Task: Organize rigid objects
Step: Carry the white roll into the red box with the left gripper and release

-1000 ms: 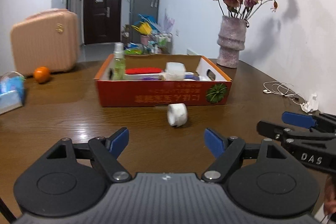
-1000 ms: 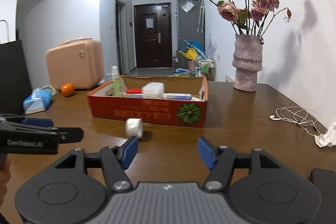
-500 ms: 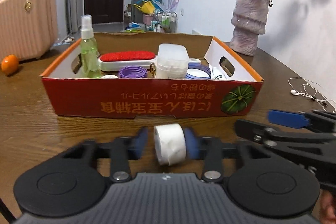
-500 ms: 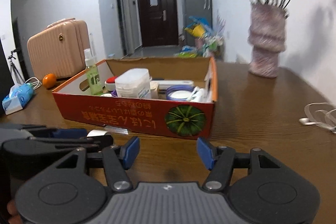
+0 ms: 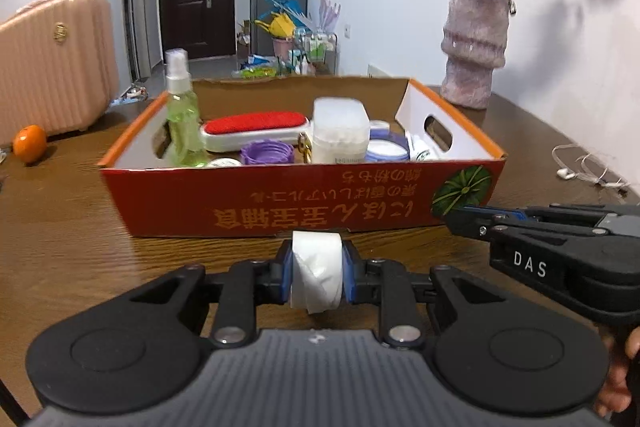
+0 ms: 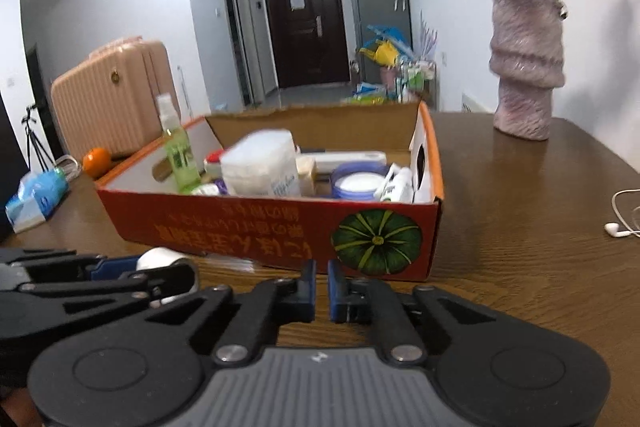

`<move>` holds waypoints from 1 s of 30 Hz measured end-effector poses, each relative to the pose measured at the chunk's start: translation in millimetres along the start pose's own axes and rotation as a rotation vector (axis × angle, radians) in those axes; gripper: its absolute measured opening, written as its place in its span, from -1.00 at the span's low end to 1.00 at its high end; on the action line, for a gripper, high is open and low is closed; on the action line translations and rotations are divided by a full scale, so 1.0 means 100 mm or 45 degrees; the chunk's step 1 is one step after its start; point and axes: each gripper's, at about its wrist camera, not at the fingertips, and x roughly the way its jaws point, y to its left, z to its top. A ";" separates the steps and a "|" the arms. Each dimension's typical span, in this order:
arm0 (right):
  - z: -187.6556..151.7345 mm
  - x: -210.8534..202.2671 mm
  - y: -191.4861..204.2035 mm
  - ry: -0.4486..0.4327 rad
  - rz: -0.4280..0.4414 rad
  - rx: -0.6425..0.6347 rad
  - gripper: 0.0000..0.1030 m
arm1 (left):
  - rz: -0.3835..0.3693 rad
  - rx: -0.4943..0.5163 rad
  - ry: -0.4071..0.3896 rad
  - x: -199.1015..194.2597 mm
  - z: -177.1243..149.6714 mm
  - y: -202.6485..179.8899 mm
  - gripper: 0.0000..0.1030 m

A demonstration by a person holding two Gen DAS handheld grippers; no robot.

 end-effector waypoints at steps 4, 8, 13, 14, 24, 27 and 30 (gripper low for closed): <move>-0.08 -0.32 0.11 -0.040 -0.004 0.000 -0.90 | -0.031 -0.013 -0.033 -0.53 -0.14 0.11 -0.54; -0.28 -0.77 0.28 -0.079 0.000 -0.007 -0.90 | -0.036 -0.005 -0.071 -1.03 -0.30 0.16 -0.54; -0.51 -1.22 0.57 -0.102 -0.021 -0.112 -0.90 | -0.030 0.025 -0.164 -1.56 -0.39 0.17 -0.54; -0.53 -1.31 0.62 -0.114 -0.015 -0.121 -0.91 | -0.033 0.022 -0.176 -1.63 -0.41 0.18 -0.54; -0.61 -1.90 0.89 -0.228 0.002 -0.141 -0.90 | -0.054 0.017 -0.242 -1.99 -0.47 0.24 -0.54; -0.55 -1.87 0.87 -0.239 -0.010 -0.140 -0.90 | -0.061 0.013 -0.271 -1.92 -0.32 0.30 -0.54; -0.37 -1.77 0.80 -0.257 -0.008 -0.143 -0.91 | -0.099 0.010 -0.292 -1.75 0.00 0.39 -0.54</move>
